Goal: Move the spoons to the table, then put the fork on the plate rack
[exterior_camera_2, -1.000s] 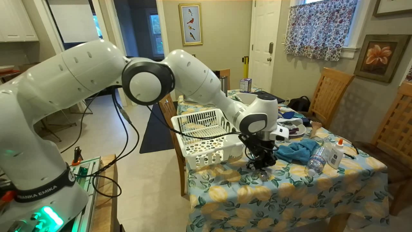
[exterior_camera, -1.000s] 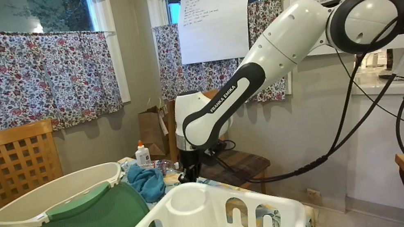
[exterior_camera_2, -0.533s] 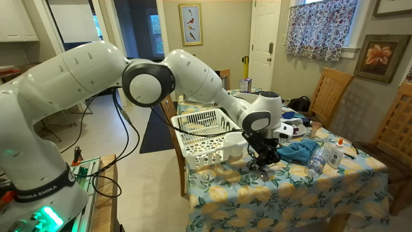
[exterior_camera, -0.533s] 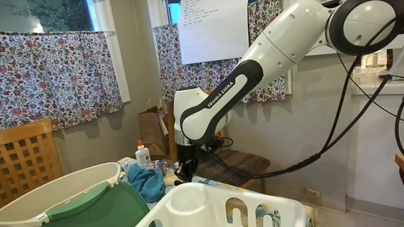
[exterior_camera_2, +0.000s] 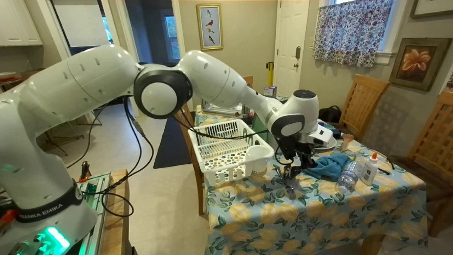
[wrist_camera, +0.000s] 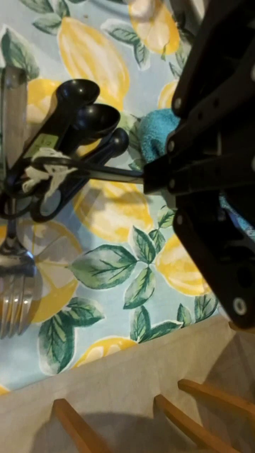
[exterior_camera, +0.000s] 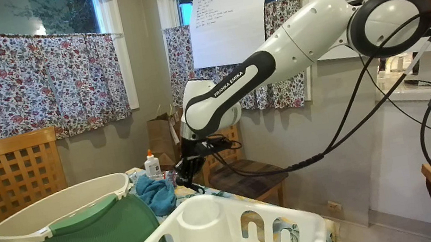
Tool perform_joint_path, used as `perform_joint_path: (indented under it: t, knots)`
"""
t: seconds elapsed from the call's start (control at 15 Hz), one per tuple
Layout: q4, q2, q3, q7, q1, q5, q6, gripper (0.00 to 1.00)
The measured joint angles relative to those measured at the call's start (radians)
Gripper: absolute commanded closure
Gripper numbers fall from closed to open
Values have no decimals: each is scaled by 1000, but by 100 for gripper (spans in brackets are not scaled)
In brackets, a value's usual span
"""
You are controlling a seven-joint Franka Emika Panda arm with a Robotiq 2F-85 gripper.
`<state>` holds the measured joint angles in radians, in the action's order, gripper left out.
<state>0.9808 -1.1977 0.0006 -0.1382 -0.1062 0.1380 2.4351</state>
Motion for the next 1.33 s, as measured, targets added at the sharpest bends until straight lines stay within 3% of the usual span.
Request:
perform_joint_path:
  t: [0.4,0.47,0.53,0.73,1.2,1.33]
  knots:
    - [-66,-5,-2,-79,0,12,-1,99]
    - [-75,-9,-5,-88,1,12,-1,69]
    - [-84,-14,-8,-96,2,12,-1,68]
    - [-109,-35,-19,-138,6,12,-3,50]
    - [-128,-38,-7,-142,9,12,-4,1]
    - [-119,-23,21,-49,2,12,-30,0]
